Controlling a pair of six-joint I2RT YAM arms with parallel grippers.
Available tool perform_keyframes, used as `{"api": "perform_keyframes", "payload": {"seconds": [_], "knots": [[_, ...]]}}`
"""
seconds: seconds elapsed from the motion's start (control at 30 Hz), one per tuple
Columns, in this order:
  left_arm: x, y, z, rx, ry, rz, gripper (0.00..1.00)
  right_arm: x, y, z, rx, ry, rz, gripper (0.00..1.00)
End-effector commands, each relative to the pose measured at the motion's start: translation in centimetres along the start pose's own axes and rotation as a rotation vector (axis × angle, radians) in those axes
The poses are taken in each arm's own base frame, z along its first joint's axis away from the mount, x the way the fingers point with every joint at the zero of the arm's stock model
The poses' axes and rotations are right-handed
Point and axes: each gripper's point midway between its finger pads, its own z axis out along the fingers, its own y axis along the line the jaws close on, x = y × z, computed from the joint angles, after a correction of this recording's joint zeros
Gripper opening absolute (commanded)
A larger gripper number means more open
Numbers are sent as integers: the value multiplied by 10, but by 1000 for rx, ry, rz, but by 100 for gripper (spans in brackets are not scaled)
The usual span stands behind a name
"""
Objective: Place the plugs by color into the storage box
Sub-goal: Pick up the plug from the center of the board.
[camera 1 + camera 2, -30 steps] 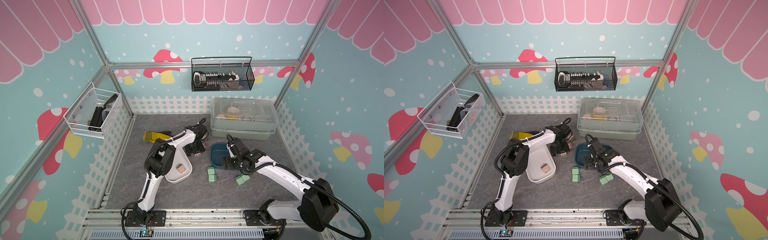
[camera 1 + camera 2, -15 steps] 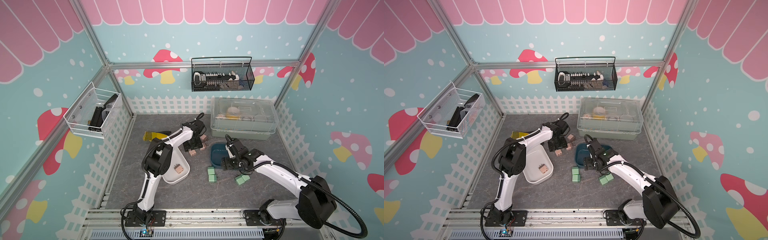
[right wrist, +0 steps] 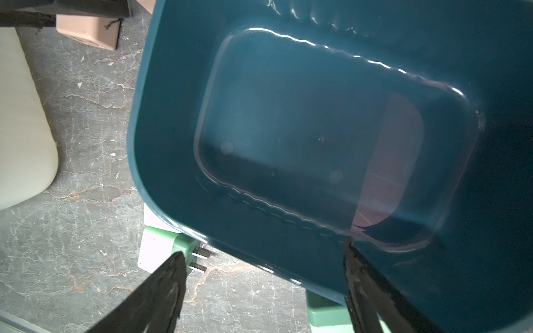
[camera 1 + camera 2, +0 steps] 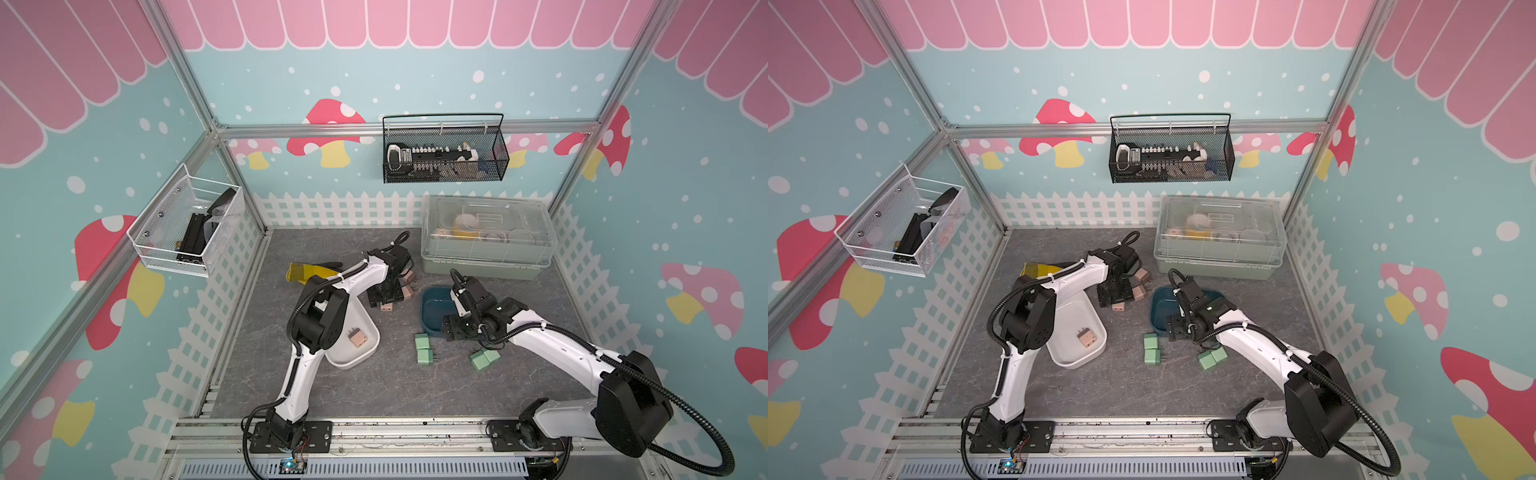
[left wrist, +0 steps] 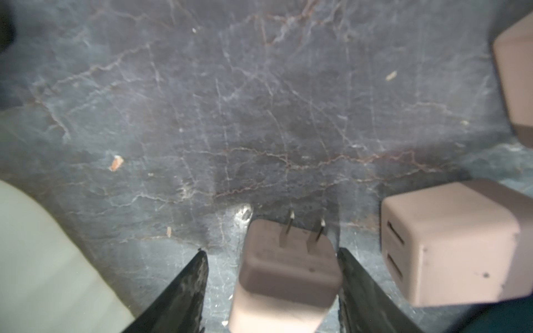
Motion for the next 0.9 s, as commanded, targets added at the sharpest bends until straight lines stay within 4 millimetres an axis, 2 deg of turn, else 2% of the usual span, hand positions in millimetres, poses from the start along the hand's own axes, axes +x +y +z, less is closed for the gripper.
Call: {"api": "perform_keyframes", "payload": {"seconds": [0.0,0.17,0.4,0.6,0.77,0.87], "knots": [[-7,4,11,-15,-26,-13,62,1,-1,4,2,10,-13,83],[-4,6,16,-13,-9,-53,61,3,-2,4,3,13,-17,83],[-1,15,15,53,-5,-209,60,1,-3,4,11,12,-27,83],[-3,15,9,63,-10,-251,59,-4,2,9,-2,23,-31,83],[-4,23,1,19,-38,-258,59,-7,4,12,-3,28,-36,83],[-3,22,2,9,-35,-226,64,-8,4,13,-1,28,-39,83]]}}
